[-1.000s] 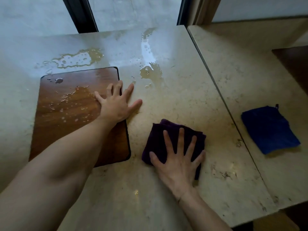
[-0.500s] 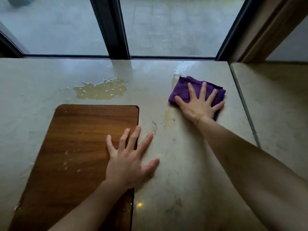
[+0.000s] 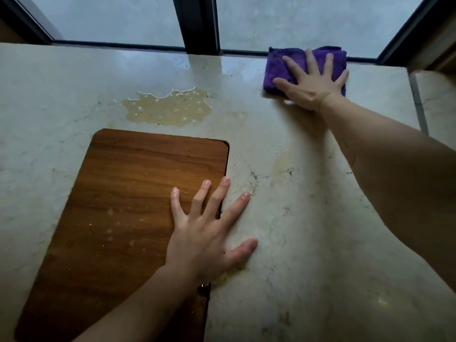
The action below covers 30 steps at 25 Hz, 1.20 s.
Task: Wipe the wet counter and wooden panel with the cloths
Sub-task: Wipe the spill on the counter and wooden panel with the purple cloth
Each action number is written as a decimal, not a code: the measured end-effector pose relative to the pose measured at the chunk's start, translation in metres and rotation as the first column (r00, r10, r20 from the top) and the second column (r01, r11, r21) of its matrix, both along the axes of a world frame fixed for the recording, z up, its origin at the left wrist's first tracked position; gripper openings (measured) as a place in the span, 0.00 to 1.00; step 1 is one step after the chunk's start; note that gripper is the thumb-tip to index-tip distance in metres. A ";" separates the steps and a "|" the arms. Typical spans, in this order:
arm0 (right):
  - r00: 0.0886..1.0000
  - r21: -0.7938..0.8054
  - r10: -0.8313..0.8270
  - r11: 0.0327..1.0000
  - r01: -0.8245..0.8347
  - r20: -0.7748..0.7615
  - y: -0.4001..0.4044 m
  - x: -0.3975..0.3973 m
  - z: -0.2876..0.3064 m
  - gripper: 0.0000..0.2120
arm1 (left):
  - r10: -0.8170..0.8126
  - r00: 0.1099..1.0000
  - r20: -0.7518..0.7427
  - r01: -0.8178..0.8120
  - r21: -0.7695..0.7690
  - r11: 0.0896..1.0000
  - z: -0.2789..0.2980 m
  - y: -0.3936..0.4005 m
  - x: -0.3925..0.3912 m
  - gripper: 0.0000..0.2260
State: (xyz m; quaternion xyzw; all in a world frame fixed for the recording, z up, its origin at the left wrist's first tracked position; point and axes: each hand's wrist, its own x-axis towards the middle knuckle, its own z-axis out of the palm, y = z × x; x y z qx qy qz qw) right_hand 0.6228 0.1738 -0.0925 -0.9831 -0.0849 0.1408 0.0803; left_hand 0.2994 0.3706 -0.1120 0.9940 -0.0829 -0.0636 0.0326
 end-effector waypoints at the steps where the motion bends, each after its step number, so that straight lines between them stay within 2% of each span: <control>1: 0.999 -0.003 0.044 0.999 -0.044 0.003 0.003 -0.009 0.000 0.35 | 0.007 1.000 -0.013 -0.007 -0.004 1.000 0.002 0.000 0.000 0.35; 7: 0.982 -0.023 0.186 0.982 -0.185 0.030 0.023 -0.117 -0.007 0.34 | 0.028 1.000 -0.013 -0.029 -0.103 0.994 0.009 0.001 0.000 0.33; 12: 0.986 -0.029 0.162 0.987 -0.160 0.048 0.015 -0.255 -0.005 0.32 | 0.031 0.986 0.162 0.031 -0.370 0.929 0.013 0.009 -0.019 0.17; 15: 0.986 -0.065 0.118 0.992 -0.111 0.120 0.012 -0.347 -0.008 0.34 | -0.013 0.968 0.251 0.102 -0.345 0.933 0.022 0.016 -0.050 0.16; 17: 0.992 -0.069 0.086 0.994 -0.080 0.093 0.010 -0.413 -0.007 0.35 | -0.076 0.972 0.222 0.141 -0.293 0.946 0.029 0.027 -0.083 0.17; 22: 0.991 -0.080 -0.133 0.988 0.133 0.001 0.002 -0.574 0.002 0.32 | -0.196 0.980 0.048 0.201 -0.251 0.947 0.029 0.060 -0.146 0.17; 25: 0.947 -0.093 -0.322 0.943 0.321 0.001 0.008 -0.648 0.004 0.33 | -0.203 0.979 0.024 0.204 -0.185 0.961 0.027 0.074 -0.151 0.22; 27: 0.870 -0.080 -0.493 0.867 0.492 0.003 0.027 -0.685 0.005 0.34 | -0.183 0.983 0.031 0.186 -0.143 0.972 0.027 0.093 -0.147 0.24; 30: 0.687 -0.020 -0.725 0.688 0.725 -0.046 0.093 -0.715 0.007 0.35 | -0.180 0.983 0.037 0.182 -0.055 0.982 0.022 0.131 -0.137 0.25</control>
